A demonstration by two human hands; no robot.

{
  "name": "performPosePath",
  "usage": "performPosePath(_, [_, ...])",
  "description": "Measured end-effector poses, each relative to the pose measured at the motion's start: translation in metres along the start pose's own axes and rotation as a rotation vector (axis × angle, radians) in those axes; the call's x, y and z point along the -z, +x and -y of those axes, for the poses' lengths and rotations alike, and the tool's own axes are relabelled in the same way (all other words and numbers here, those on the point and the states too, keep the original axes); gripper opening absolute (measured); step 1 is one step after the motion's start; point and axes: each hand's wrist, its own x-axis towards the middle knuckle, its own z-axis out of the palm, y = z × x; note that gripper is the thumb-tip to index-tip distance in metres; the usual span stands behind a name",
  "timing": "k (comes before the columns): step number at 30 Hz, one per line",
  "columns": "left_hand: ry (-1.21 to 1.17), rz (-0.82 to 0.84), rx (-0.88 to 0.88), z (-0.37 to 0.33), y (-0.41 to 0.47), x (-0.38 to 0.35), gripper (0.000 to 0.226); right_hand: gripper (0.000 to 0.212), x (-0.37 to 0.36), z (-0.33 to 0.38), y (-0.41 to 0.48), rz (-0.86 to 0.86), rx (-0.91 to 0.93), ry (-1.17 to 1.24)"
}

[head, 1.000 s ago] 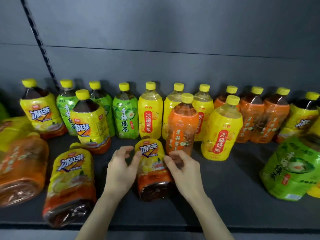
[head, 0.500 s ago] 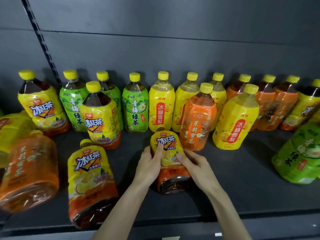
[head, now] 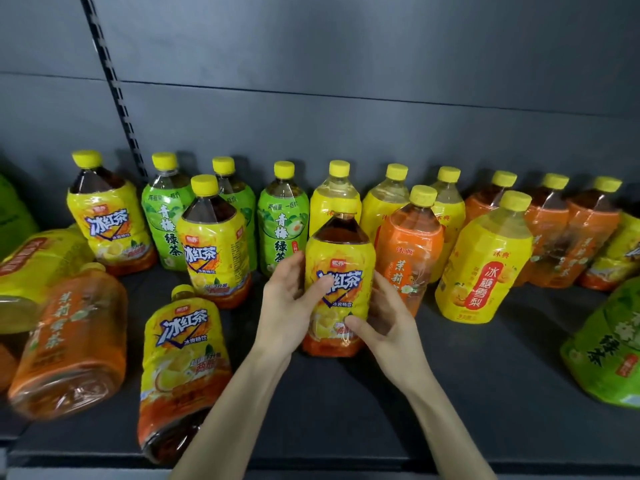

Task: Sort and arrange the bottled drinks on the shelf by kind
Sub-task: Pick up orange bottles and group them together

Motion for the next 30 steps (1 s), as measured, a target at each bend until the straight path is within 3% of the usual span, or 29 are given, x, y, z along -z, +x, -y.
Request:
performPosePath(17, [0.332,-0.006,-0.038,0.004,0.006,-0.001,0.055,0.078,-0.01,-0.009,0.019,-0.046,0.052,-0.325])
performPosePath(20, [0.536,-0.006,-0.038,-0.005,0.0,0.007,0.054,0.068,-0.01,-0.007,0.011,-0.091,0.054,-0.446])
performPosePath(25, [0.728,-0.114,-0.143,-0.025,-0.015,0.039,0.027,0.026,-0.019,0.004,-0.006,-0.292,0.216,-0.526])
performPosePath(30, [0.785,-0.274,-0.136,-0.037,-0.022,0.08,0.019,0.013,-0.048,0.015,-0.011,-0.218,0.229,-0.402])
